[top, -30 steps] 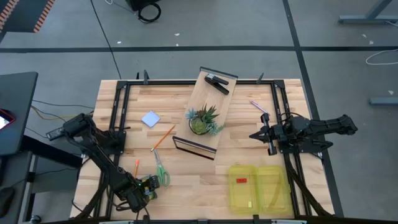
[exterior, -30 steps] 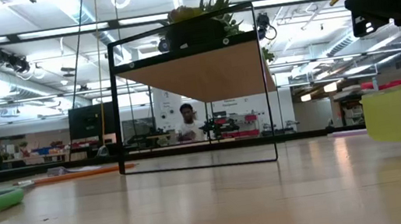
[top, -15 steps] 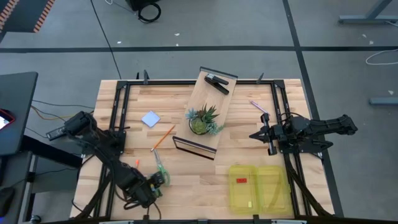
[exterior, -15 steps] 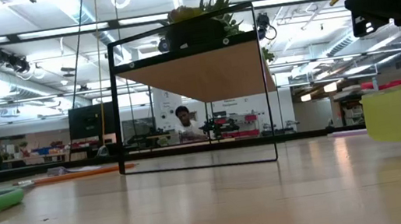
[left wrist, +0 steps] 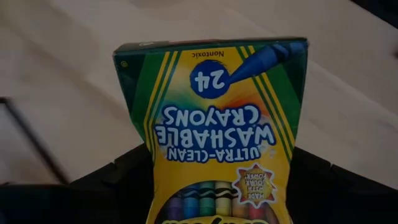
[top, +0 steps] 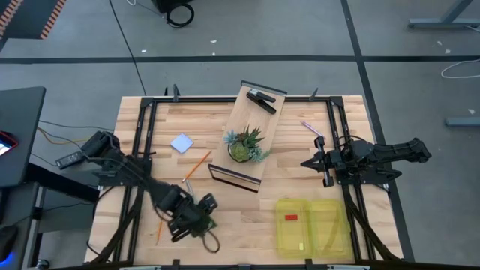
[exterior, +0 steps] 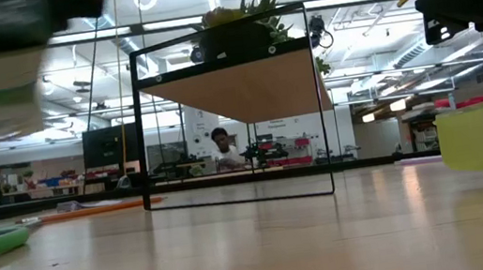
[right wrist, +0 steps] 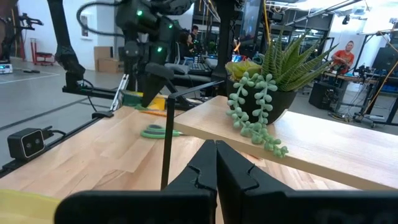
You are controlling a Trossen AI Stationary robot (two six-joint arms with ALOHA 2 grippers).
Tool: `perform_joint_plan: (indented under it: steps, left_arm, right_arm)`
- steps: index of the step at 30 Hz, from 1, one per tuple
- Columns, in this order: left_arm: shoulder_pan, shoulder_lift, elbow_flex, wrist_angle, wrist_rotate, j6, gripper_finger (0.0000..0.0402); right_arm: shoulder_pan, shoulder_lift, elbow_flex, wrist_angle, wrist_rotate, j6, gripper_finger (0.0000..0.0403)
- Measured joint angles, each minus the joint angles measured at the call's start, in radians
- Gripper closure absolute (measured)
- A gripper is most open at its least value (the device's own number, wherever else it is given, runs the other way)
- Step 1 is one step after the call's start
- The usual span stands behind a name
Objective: Pack school essentials
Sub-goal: Put the yellow crayon box into the yellow supply box
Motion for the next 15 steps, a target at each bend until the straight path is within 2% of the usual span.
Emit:
perform_joint_plan:
  steps: [9,15]
  left_arm:
    - [0.137,0.0,0.071,0.091,0.0,0.087,0.0111]
    - [0.174,0.006,0.1,0.19,0.0,0.126,0.0111]
  right_arm:
    - [0.0,0.0,0.0,0.0,0.0,0.0,0.0395]
    - [0.0,0.0,0.0,0.0,0.0,0.0,0.0395]
